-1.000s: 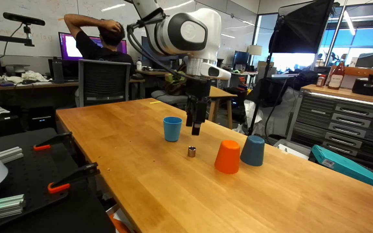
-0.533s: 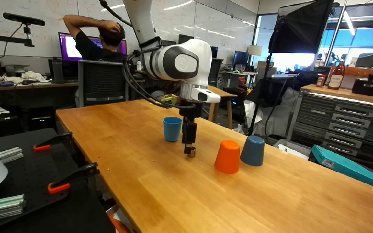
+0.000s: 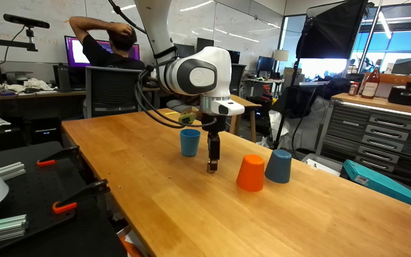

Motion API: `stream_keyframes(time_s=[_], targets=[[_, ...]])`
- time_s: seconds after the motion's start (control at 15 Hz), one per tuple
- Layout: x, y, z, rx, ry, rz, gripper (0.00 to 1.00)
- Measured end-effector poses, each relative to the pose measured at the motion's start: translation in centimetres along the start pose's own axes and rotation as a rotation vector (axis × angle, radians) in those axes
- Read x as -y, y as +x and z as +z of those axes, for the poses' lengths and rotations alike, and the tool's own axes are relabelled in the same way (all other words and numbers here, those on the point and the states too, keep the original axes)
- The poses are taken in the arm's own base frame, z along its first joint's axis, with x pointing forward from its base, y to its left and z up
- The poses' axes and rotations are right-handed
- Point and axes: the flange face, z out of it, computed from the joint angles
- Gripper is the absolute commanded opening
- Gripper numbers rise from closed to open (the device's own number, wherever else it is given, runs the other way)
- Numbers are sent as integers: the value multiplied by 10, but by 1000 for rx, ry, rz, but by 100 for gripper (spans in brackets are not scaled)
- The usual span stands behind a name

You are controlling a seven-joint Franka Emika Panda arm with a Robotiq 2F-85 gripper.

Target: Put the object in the blue cup

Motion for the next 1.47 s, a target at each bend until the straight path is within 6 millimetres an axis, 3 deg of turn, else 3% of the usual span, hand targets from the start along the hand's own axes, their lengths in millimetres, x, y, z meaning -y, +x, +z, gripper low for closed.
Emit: stream_keyframes(time_s=[0.47, 0.73, 0.87, 1.27, 1.47], targets=[[-4, 0, 11, 6, 11, 51, 12], [-7, 1, 7, 28, 20, 71, 12], [-8, 2, -3, 45, 30, 51, 12], [-4, -5, -83, 100, 141, -58, 12], [8, -22, -107, 138, 203, -104, 12]])
